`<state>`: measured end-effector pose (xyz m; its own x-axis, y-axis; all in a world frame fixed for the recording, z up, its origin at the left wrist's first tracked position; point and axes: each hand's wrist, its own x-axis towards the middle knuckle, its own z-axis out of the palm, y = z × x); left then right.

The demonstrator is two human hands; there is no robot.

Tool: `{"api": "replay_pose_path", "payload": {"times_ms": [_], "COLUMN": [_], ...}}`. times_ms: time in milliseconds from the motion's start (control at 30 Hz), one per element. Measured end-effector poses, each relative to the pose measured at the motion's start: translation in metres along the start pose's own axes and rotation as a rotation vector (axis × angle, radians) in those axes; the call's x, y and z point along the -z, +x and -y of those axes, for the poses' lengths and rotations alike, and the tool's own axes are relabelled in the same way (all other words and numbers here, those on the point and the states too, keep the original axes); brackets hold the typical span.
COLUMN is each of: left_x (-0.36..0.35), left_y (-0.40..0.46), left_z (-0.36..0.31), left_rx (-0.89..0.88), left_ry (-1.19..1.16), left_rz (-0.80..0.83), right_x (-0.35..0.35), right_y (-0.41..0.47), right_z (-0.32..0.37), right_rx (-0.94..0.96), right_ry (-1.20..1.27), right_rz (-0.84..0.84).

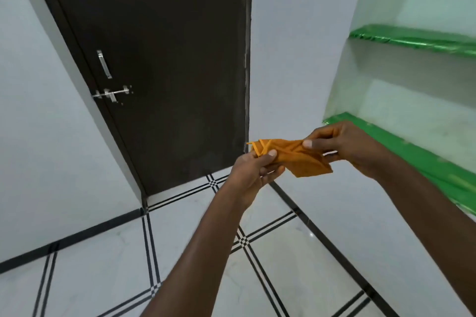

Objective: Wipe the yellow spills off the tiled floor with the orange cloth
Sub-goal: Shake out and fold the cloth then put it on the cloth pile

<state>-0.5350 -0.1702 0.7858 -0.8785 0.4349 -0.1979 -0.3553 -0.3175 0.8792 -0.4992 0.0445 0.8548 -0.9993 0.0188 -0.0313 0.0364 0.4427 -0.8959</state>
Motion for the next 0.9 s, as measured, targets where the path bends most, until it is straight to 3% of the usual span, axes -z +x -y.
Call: {"api": "replay_pose_path", "payload": {"times_ms": [133,233,433,567,733,900], "left_x": [-0.048,-0.069,-0.095,-0.122,-0.147,-0.142], "left_y": [-0.022,-0.035,-0.051,-0.054,-0.06,-0.07], "left_z": [-0.01,-0.006,-0.001,-0.026,-0.06,-0.088], "left_rx": [-0.08,-0.041,0.122,-0.086,-0.391,-0.237], "left_ry": [0.084,0.231,0.567,0.806,0.56,0.339], "left_rz": [0.097,0.121,0.202,0.153,0.193,0.296], "right_x": [0.045,0.072,0.107,0.11,0.114,0.127], "right_y": [-0.024,-0.037,-0.074,-0.086,-0.092,-0.082], "right_z": [0.024,0.039,0.076,0.106,0.14,0.143], "right_rx": [0.048,0.063,0.113,0.149,0.134,-0.056], "right_ry": [0.073,0.181,0.31,0.195,0.068,0.087], "right_rz": [-0.248,-0.401,-0.452,-0.513,-0.615,-0.642]}}
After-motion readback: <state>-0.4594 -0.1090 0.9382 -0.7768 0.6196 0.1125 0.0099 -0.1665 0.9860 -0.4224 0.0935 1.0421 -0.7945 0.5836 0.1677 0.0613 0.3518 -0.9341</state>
